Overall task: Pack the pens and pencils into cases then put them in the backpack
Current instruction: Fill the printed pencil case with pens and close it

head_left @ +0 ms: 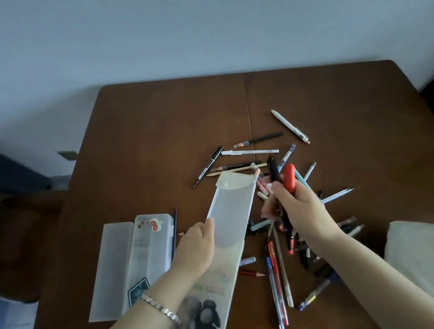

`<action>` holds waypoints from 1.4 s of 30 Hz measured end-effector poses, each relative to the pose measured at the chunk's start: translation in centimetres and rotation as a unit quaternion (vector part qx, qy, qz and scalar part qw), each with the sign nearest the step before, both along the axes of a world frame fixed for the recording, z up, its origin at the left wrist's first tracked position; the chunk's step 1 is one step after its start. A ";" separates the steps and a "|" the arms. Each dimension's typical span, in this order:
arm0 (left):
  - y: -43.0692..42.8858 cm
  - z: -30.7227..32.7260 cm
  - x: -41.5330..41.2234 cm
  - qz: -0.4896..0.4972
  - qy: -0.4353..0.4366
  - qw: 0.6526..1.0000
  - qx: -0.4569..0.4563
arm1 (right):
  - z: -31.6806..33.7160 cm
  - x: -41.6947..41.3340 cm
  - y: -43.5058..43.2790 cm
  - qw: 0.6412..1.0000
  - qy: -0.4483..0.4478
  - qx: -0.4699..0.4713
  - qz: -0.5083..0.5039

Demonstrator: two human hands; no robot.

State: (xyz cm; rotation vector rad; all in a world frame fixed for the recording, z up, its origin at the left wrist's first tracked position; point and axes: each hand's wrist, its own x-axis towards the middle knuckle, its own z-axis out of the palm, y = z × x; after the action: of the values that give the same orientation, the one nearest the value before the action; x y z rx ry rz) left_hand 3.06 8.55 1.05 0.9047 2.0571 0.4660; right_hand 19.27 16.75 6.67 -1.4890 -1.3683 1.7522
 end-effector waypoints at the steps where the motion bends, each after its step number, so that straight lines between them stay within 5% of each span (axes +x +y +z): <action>1: 0.0 0.3 0.7 -0.012 -0.011 1.000 0.008 | 1.0 -0.2 -0.3 0.994 0.098 -0.008 -0.053; 4: -0.1 0.9 2.8 -0.030 -0.049 0.997 0.044 | 1.0 -1.5 -1.5 0.971 0.203 0.044 -0.115; 10: -0.3 1.7 3.8 -0.044 0.040 0.994 0.097 | -1.0 -2.5 -3.2 0.990 0.112 0.083 -0.023; 12: -0.3 1.5 3.6 -0.043 0.066 0.992 0.097 | -0.9 -2.6 -3.0 0.990 -0.015 0.136 0.022; 16: 0.1 1.4 3.6 -0.021 0.076 0.991 0.104 | -2.1 -2.2 -1.6 0.931 -0.219 0.274 0.095; 18: 0.5 1.2 3.5 -0.010 0.063 0.992 0.112 | -3.1 -2.3 -1.2 0.868 -0.301 0.355 0.174; 20: 0.9 1.0 3.0 -0.001 0.060 0.991 0.116 | -4.0 -2.6 -1.0 0.822 -0.309 0.425 0.220; 24: 1.4 0.3 1.1 0.059 0.051 0.992 0.101 | -4.5 -1.9 2.5 0.838 -0.186 0.494 0.139; 27: 2.0 -0.3 -0.1 0.081 0.067 0.991 0.086 | -6.4 0.0 8.0 0.807 -0.348 0.445 0.170; 29: 2.5 -0.6 -0.6 0.076 0.080 0.991 0.080 | -8.0 0.7 10.4 0.757 -0.450 0.375 0.289; 32: 3.1 -0.9 -1.0 0.079 0.080 0.991 0.071 | -9.3 0.5 12.0 0.610 -0.507 0.396 0.462; 37: 3.2 -1.3 -1.8 0.092 0.078 0.990 0.068 | -9.8 0.1 13.0 0.501 -0.510 0.479 0.509; 39: 3.1 -1.3 -2.1 0.092 0.086 0.990 0.069 | -9.6 -0.3 12.6 0.516 -0.456 0.537 0.487; 42: 2.9 -1.5 -2.4 0.095 0.093 0.989 0.060 | -9.7 -1.4 10.2 0.533 -0.382 0.497 0.569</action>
State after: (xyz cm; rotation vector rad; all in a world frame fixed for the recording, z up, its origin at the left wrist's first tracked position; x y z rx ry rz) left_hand 0.63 11.48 -0.46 0.8536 2.3184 0.6337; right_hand 17.82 26.98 -3.00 -0.4708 -3.4308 0.0594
